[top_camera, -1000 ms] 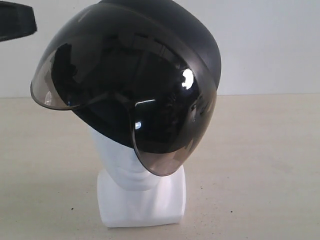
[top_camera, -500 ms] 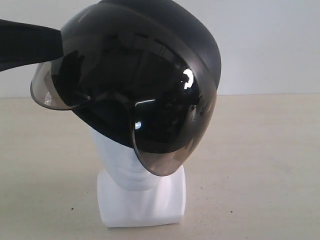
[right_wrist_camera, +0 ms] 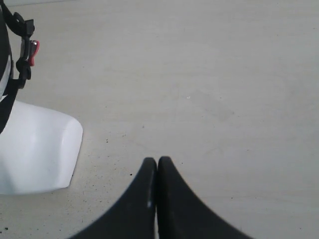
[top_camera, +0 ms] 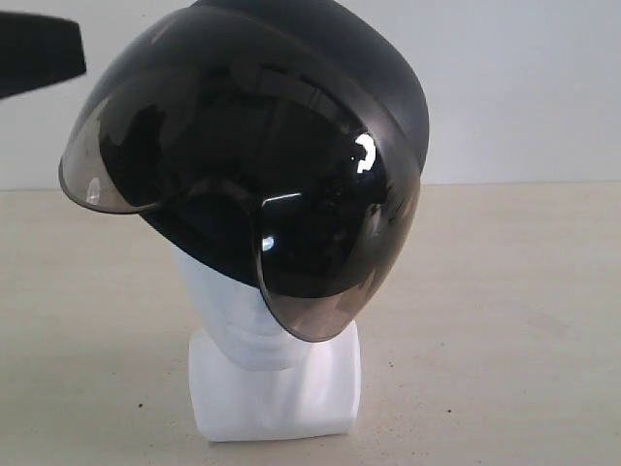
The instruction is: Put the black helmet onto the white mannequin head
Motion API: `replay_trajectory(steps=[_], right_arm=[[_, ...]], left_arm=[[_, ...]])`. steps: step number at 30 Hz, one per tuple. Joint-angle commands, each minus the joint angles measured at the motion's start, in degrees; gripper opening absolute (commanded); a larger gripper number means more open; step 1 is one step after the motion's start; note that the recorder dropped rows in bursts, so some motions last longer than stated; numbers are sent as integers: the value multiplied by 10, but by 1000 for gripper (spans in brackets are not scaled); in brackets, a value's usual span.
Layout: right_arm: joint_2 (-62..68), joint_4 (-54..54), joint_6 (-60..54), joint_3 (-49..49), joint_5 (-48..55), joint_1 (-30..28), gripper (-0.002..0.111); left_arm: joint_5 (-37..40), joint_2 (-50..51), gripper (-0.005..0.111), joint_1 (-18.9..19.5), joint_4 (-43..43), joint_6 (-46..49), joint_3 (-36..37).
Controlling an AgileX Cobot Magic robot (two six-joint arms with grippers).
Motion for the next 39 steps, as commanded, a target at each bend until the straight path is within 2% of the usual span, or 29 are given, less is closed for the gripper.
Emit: replay_trajectory(steps=[1, 4, 7, 9, 12, 15, 19, 21, 24, 26, 30, 35, 37, 39], right_arm=[[-1, -3, 0, -5, -4, 1, 0], [-1, -3, 0, -5, -4, 1, 0], [-1, -3, 0, -5, -4, 1, 0], [-1, -3, 0, -5, -4, 1, 0], [-1, -3, 0, -5, -4, 1, 0], [-1, -3, 0, -5, -4, 1, 0], [-1, -3, -1, -5, -4, 1, 0], [-1, -3, -1, -5, -4, 1, 0], [-1, -3, -1, -5, -4, 1, 0], [-1, -3, -1, -5, -4, 1, 0], [-1, -3, 1, -5, -4, 1, 0], [-1, -3, 1, -5, -4, 1, 0], [-1, -3, 1, -5, -4, 1, 0], [-1, -3, 1, -5, -4, 1, 0]], left_arm=[[70, -30, 4, -9, -5, 16, 3], [73, -23, 4, -9, -5, -50, 17], [99, -13, 4, -8, -13, -69, 40], [97, -13, 4, -8, -142, -11, 71], [101, -21, 4, -8, -227, 76, 94], [131, -34, 4, -8, -299, 223, 107], [275, -46, 4, -8, -420, 440, 113], [388, -46, 4, -9, -535, 569, 106], [561, -48, 4, -9, -736, 855, 75], [616, -53, 4, -9, -847, 992, 52], [656, -70, 4, -9, -1043, 1103, 43], [775, -86, 4, -9, -1238, 1217, 42], [779, -103, 4, -9, -1298, 1273, 42], [741, -122, 4, -9, -1333, 1293, 36]])
